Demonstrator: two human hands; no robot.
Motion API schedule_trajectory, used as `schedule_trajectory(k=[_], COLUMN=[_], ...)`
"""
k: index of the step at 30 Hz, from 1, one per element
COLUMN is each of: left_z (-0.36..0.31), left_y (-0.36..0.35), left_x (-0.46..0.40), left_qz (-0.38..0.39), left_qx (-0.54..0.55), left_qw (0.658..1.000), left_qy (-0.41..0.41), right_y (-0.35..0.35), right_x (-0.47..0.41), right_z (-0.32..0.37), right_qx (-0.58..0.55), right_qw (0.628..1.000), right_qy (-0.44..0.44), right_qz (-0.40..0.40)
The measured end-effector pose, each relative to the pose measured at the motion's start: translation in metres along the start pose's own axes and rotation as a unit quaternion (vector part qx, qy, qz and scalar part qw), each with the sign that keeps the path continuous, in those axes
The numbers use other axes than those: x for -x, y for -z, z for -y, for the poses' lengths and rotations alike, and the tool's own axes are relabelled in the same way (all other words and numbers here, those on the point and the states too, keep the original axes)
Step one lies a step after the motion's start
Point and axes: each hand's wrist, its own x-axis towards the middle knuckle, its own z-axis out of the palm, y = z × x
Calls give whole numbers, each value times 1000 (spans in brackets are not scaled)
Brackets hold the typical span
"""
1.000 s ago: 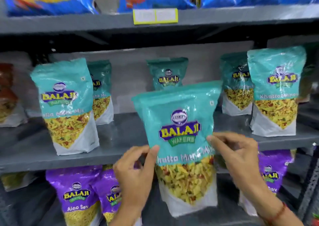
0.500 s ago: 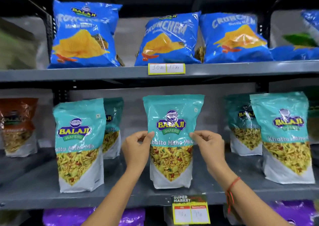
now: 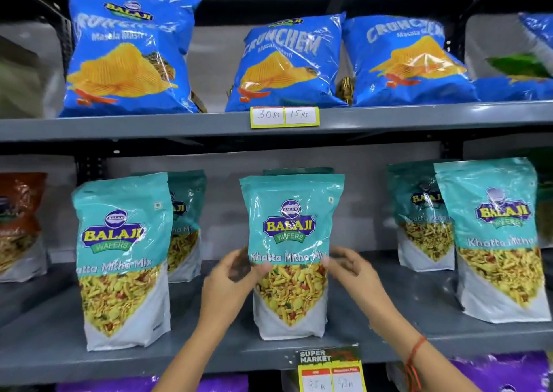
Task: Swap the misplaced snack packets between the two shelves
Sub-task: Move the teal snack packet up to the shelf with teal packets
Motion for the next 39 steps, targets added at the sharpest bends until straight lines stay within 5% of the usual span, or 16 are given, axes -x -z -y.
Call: schedule_trajectory(k=[3,5,9,27,31,33,36,39], left_z=[17,20,15,5,7,3,-8,-10], left_y=[4,0,-10,-53,-51,-46,-33,-10], left_x=[16,25,28,16,18,24,40,63], left_qz=[174,199,156,177,154,115,12,-116], left_qx=[-118,-168,-186,-201,-208,-200,-136,-41], left_qw=[975,963,968,961,963,971,991,991], left_qy=[77,74,57,64,78,64,15,-45], right_y=[7,3,-5,29,22,15,-3,-30], right_x=[10,14,14,-8,0,6,30,66], right_z=[-19,-22,-21,-40,-37,-32,-14,8], right_qx=[124,213,242,201,94,78,55,20], right_qw=[976,953,948,959,987,997,986,964], right_qy=[-35,-24,0,-48,-17,16,80,178], right_qz=[175,216,208,193,127,19,-137,-195])
